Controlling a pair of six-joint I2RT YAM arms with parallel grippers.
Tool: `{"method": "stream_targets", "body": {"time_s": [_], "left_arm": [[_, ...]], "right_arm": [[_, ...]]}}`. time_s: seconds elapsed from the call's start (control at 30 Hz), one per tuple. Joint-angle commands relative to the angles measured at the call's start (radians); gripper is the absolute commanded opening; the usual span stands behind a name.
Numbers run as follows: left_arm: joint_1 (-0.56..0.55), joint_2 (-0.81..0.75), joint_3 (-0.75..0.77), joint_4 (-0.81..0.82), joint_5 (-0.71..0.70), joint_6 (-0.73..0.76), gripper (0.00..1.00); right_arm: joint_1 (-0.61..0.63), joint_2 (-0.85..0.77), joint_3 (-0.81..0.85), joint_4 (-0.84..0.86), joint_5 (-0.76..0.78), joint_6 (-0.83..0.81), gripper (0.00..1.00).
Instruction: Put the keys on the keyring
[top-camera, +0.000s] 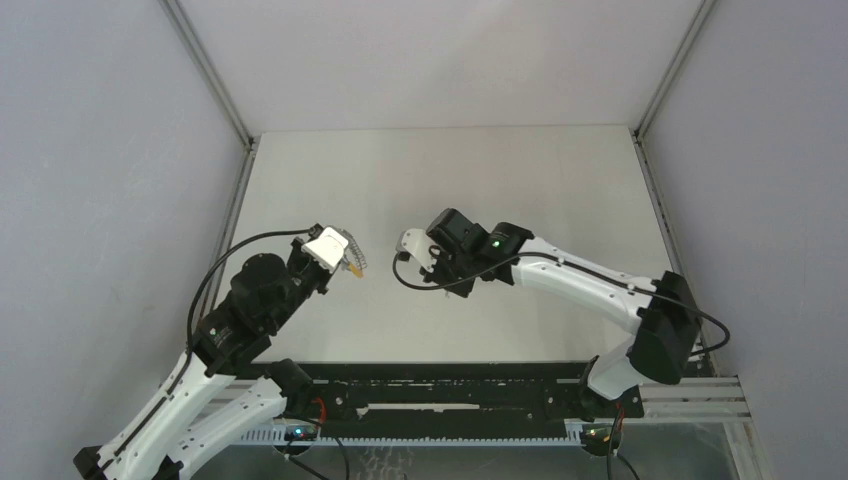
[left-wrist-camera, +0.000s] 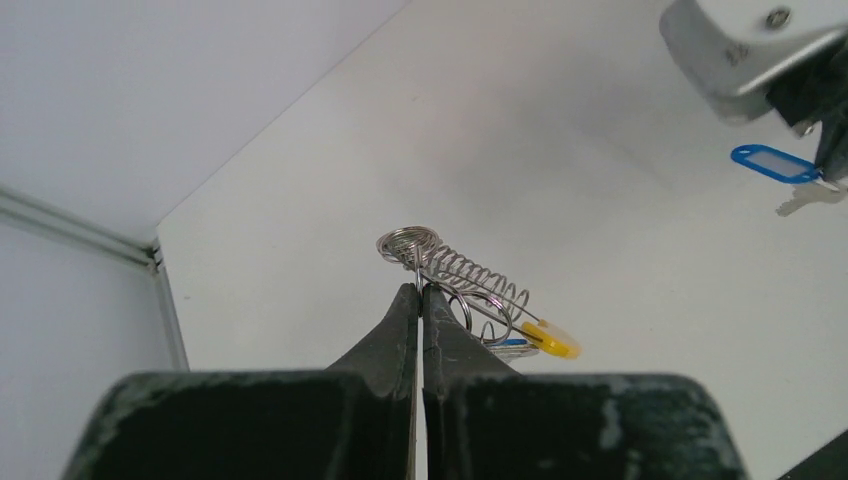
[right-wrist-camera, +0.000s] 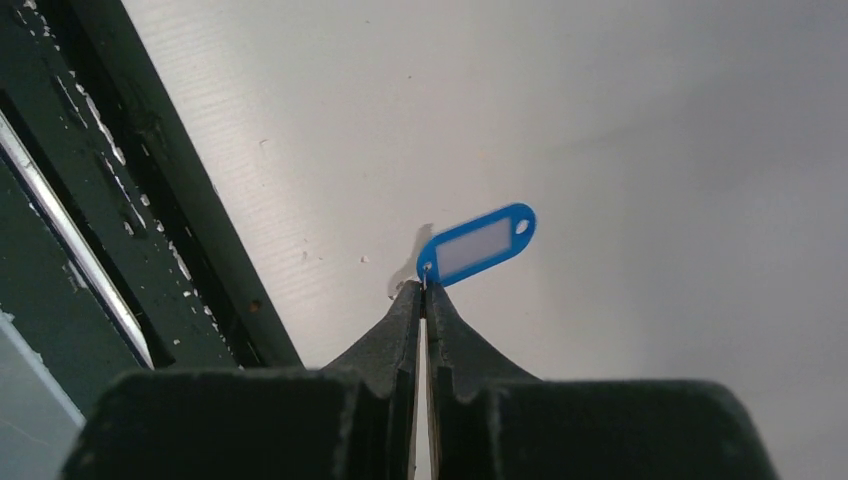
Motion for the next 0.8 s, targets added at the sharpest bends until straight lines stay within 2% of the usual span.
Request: {"method": "stream_targets", "body": {"time_s": [0.0, 0.03, 0.1, 0.17, 0.2, 0.23, 0.27, 0.33, 0.37, 0.4, 0.43, 0.47, 0.5, 0.57, 0.6, 0.77], "left_arm": [[0.006, 0.018, 0.069, -0.004, 0.144, -0.005, 0.00], [0.006, 0.025, 0.077, -0.009, 0.155, -0.010, 0.00], [0.006, 0.040, 0.092, -0.027, 0.171, -0.020, 0.00], [0.006, 0.049, 0.102, -0.041, 0.173, -0.036, 0.00], [0.006, 0.050, 0.105, -0.046, 0.165, -0.044, 0.00], [0.005, 0.048, 0.107, -0.049, 0.151, -0.049, 0.00], [0.006, 0.044, 0.109, -0.049, 0.132, -0.053, 0.00], [0.006, 0.036, 0.116, -0.054, 0.095, -0.064, 0.00], [0.006, 0.030, 0.118, -0.056, 0.080, -0.069, 0.00], [0.006, 0.022, 0.115, -0.054, 0.073, -0.075, 0.00], [0.006, 0.016, 0.111, -0.047, 0.071, -0.078, 0.00], [0.005, 0.011, 0.107, -0.042, 0.072, -0.078, 0.00], [0.006, 0.008, 0.104, -0.041, 0.073, -0.079, 0.00], [0.006, 0.012, 0.105, -0.042, 0.089, -0.075, 0.00], [0.005, 0.015, 0.107, -0.042, 0.103, -0.072, 0.00], [0.006, 0.022, 0.107, -0.048, 0.188, -0.050, 0.00]], "right_arm": [[0.003, -0.098, -0.035, 0.095, 0.091, 0.011, 0.00], [0.006, -0.083, -0.015, 0.052, 0.097, 0.014, 0.00], [0.004, -0.052, 0.008, -0.035, 0.003, 0.006, 0.00], [0.028, 0.004, 0.028, -0.082, 0.244, 0.098, 0.00], [0.030, 0.035, 0.051, -0.137, 0.224, 0.112, 0.00], [0.039, 0.055, 0.060, -0.174, 0.113, 0.081, 0.00], [0.066, 0.061, 0.049, -0.173, 0.117, 0.079, 0.00], [0.077, 0.083, 0.050, -0.188, 0.474, 0.195, 0.00], [0.028, 0.088, 0.071, -0.231, 0.426, 0.210, 0.00], [0.011, 0.076, 0.065, -0.230, 0.280, 0.173, 0.00], [0.029, 0.054, 0.044, -0.196, 0.280, 0.146, 0.00], [0.052, 0.033, 0.023, -0.156, 0.437, 0.182, 0.00], [0.048, 0.021, 0.024, -0.153, 0.520, 0.219, 0.00], [0.005, -0.030, 0.009, -0.101, 0.333, 0.180, 0.00], [0.005, -0.071, -0.032, -0.017, 0.283, 0.152, 0.00], [-0.005, -0.296, -0.210, 0.251, 0.198, 0.060, 0.00]]}}
